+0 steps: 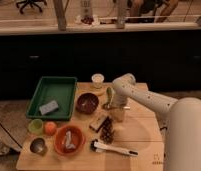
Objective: Place fork in purple bowl
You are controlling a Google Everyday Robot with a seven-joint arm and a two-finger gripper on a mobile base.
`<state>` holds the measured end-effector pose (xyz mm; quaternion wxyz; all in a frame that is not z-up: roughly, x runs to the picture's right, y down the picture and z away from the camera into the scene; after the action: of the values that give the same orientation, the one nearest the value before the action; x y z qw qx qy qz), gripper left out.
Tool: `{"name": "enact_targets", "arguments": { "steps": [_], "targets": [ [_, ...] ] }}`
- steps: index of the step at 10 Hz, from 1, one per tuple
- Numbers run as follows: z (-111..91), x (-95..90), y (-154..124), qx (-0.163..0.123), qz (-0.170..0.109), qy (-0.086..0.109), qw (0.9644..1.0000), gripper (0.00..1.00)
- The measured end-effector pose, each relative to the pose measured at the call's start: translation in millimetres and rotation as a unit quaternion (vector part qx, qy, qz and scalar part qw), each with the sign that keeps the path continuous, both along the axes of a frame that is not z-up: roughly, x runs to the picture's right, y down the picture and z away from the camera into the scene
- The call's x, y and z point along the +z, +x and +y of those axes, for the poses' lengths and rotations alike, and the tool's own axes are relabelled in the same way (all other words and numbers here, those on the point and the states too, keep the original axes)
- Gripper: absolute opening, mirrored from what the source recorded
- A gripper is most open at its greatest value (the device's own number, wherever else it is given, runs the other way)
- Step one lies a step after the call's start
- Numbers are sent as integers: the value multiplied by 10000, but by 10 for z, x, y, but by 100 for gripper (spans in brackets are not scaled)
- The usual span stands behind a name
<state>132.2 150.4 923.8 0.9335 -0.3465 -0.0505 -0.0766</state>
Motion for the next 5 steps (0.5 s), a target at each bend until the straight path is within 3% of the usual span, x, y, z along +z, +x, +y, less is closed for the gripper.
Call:
{"name": "enact_targets", "arguments": {
  "steps": [4,5],
  "targets": [
    [-49,-89,16,-12,10,-29,10000,0],
    [-45,-90,23,-8,13,-35,10000,0]
  ]
}}
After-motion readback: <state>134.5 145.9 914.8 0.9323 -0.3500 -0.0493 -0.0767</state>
